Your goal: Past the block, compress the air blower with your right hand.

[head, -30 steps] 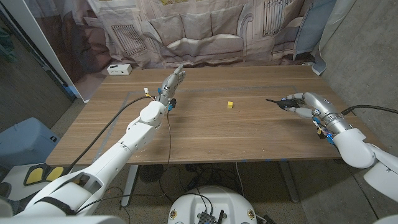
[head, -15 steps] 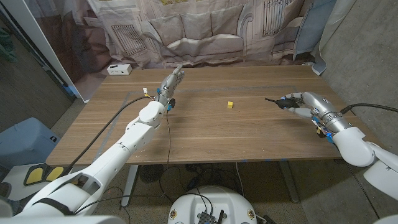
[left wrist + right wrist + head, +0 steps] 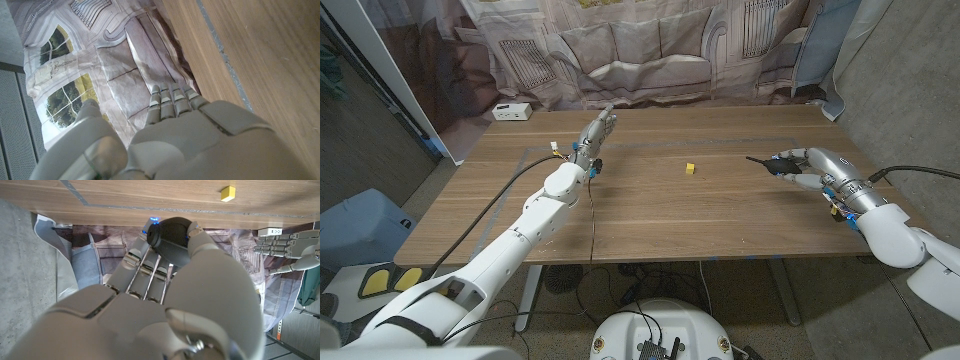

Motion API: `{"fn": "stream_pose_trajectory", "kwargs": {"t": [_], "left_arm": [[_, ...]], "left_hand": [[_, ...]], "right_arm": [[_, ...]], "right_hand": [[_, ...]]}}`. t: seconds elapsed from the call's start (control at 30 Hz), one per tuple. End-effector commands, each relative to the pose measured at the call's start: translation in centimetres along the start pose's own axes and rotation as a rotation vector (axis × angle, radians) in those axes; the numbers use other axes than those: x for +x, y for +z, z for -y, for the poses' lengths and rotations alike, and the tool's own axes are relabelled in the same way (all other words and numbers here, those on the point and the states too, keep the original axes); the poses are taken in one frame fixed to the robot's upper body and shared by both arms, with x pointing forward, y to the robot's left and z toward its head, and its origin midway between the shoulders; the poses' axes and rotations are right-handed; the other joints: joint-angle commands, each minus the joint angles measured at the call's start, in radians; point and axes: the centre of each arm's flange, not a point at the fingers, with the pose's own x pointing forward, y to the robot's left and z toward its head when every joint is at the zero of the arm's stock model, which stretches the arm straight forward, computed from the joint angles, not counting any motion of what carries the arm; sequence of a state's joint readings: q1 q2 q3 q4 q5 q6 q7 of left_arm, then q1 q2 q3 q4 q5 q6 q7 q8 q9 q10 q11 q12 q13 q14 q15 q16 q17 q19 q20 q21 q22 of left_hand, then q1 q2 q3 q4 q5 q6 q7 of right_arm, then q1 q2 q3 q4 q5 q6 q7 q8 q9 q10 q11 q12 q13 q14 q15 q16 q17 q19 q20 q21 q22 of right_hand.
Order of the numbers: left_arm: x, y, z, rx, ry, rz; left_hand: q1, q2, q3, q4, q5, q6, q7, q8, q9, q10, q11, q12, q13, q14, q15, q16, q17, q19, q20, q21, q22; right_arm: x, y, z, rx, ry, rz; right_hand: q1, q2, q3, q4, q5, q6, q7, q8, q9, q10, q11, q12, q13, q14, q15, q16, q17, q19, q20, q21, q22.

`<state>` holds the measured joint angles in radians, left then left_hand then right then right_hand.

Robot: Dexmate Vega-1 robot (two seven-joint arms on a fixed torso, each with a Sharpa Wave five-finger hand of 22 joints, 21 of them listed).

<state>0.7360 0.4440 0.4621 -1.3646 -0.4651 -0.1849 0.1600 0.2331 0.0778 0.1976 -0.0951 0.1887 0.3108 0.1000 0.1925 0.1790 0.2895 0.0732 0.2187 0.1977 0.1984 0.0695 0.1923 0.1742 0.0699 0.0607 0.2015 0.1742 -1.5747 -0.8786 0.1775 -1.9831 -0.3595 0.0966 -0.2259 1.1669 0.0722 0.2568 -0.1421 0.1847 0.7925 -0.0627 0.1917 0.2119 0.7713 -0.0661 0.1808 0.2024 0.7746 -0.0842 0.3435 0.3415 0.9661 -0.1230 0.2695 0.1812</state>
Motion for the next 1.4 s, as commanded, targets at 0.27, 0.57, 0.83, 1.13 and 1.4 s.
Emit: {"fn": "stream_pose_trajectory", "kwargs": {"t": [0.27, 0.57, 0.83, 1.13, 1.4], "left_arm": [[0.0, 0.1, 0.0, 0.001, -0.004, 0.007], [-0.1, 0.3, 0.2, 0.000, -0.004, 0.013], [-0.2, 0.3, 0.3, 0.000, -0.006, 0.014], [-0.4, 0.1, 0.3, -0.007, 0.003, 0.019], [-0.1, 0.0, 0.5, -0.010, -0.004, 0.018]], "left_hand": [[0.003, 0.007, 0.000, -0.006, -0.002, 0.009, 0.002, 0.000, 0.004, 0.007, 0.004, -0.001, 0.004, 0.008, -0.003, -0.003, 0.006, 0.001, 0.002, -0.004, 0.005], [0.003, 0.007, 0.001, -0.007, -0.002, 0.010, 0.003, 0.000, 0.004, 0.009, 0.000, -0.001, 0.004, 0.009, -0.003, -0.003, 0.006, 0.001, 0.001, -0.004, 0.005], [0.003, 0.008, 0.001, -0.007, -0.002, 0.010, 0.003, 0.000, 0.004, 0.008, -0.001, -0.001, 0.004, 0.009, -0.002, -0.003, 0.006, 0.001, 0.001, -0.004, 0.005], [0.003, 0.008, 0.001, -0.007, -0.002, 0.015, 0.003, 0.002, 0.004, 0.014, -0.001, 0.001, 0.004, 0.013, -0.005, -0.001, 0.006, 0.004, 0.001, -0.003, 0.005], [0.003, 0.008, 0.002, -0.008, -0.002, 0.018, 0.001, 0.002, 0.004, 0.017, -0.003, 0.001, 0.004, 0.016, -0.006, -0.001, 0.006, 0.006, 0.001, -0.002, 0.005]], "right_arm": [[-0.5, 0.2, 0.3, -0.006, 0.034, -0.005], [-1.0, 0.1, 0.2, 0.004, 0.061, -0.020], [-1.3, 0.1, 0.1, 0.005, 0.079, -0.024], [-1.6, 0.0, -0.3, 0.015, 0.108, -0.041], [-1.6, -0.2, -0.8, 0.024, 0.133, -0.051]], "right_hand": [[-0.020, 0.000, -0.008, 0.003, -0.002, -0.001, 0.003, 0.006, 0.001, -0.005, 0.005, 0.007, 0.002, -0.004, -0.075, -0.003, 0.000, -0.004, 0.008, -0.006, 0.001], [-0.029, 0.000, -0.013, 0.007, -0.003, 0.000, 0.005, 0.008, 0.001, -0.005, 0.007, 0.010, 0.002, -0.006, -0.072, -0.004, 0.001, -0.005, 0.009, -0.007, 0.000], [-0.035, 0.002, -0.015, 0.010, -0.003, 0.004, 0.009, 0.010, 0.001, -0.001, 0.009, 0.012, 0.002, -0.004, -0.070, -0.004, 0.002, -0.006, 0.011, -0.008, 0.000], [-0.032, 0.003, -0.015, 0.007, -0.002, 0.006, 0.007, 0.012, 0.001, 0.000, 0.010, 0.013, 0.002, -0.004, -0.069, -0.005, 0.001, -0.006, 0.011, -0.008, 0.000], [-0.032, 0.006, -0.015, 0.006, -0.001, 0.007, 0.009, 0.013, 0.001, 0.001, 0.012, 0.014, 0.002, -0.003, -0.070, -0.005, 0.002, -0.006, 0.011, -0.009, 0.000]]}}
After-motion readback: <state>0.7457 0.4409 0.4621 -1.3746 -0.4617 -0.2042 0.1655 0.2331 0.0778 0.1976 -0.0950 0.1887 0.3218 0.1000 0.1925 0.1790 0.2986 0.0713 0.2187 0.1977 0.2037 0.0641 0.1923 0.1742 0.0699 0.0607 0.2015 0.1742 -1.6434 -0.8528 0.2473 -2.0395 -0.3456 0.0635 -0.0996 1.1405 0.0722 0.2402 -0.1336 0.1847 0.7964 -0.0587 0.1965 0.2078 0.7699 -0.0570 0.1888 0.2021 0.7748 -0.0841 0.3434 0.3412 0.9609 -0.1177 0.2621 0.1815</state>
